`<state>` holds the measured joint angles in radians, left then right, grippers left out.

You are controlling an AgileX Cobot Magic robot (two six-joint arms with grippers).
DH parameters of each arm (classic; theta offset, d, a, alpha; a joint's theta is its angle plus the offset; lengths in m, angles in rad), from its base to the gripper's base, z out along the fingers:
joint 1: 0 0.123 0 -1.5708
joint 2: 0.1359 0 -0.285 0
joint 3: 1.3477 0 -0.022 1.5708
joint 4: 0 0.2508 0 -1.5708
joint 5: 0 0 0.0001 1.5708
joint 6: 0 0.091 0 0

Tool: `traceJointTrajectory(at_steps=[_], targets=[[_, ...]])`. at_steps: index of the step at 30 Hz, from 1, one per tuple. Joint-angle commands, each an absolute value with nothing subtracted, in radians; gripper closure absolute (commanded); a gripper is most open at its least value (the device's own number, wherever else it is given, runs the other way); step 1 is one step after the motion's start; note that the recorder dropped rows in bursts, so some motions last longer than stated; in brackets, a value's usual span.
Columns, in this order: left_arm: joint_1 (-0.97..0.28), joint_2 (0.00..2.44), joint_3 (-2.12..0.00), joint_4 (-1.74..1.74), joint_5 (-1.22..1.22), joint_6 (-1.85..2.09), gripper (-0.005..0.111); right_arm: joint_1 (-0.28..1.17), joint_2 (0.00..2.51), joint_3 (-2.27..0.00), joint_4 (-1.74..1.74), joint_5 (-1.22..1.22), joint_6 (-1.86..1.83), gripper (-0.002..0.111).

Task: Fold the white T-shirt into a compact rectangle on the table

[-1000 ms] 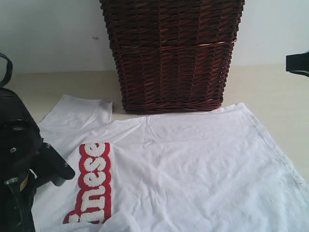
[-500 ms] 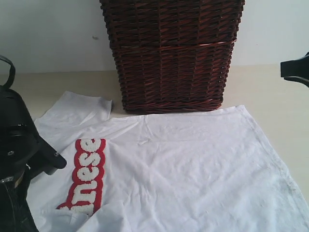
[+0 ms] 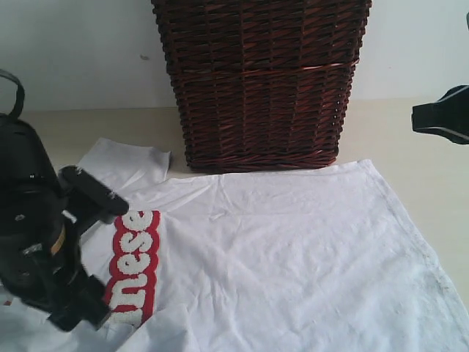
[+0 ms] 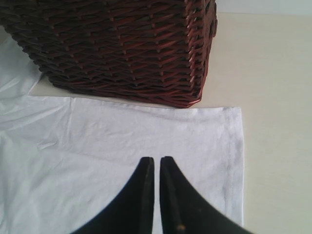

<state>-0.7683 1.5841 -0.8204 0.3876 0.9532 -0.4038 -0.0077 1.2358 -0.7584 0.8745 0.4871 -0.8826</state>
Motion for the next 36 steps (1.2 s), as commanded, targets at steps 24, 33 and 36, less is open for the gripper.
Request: traceJointTrajectory(at_steps=[24, 33, 36], targets=[[-0.362, 1.93, -1.218, 0.283, 0.437, -0.351, 0.107, -0.011, 1.479, -0.775, 0.996, 0.46, -1.0, 0.103], [-0.217, 2.197, -1.547, -0.287, 0.754, 0.185, 0.107, -0.011, 1.479, -0.775, 0.994, 0.458, -1.003, 0.103], [-0.194, 2.246, -1.573, -0.261, 0.739, 0.18, 0.107, -0.011, 1.479, -0.775, 0.994, 0.456, -1.003, 0.103]])
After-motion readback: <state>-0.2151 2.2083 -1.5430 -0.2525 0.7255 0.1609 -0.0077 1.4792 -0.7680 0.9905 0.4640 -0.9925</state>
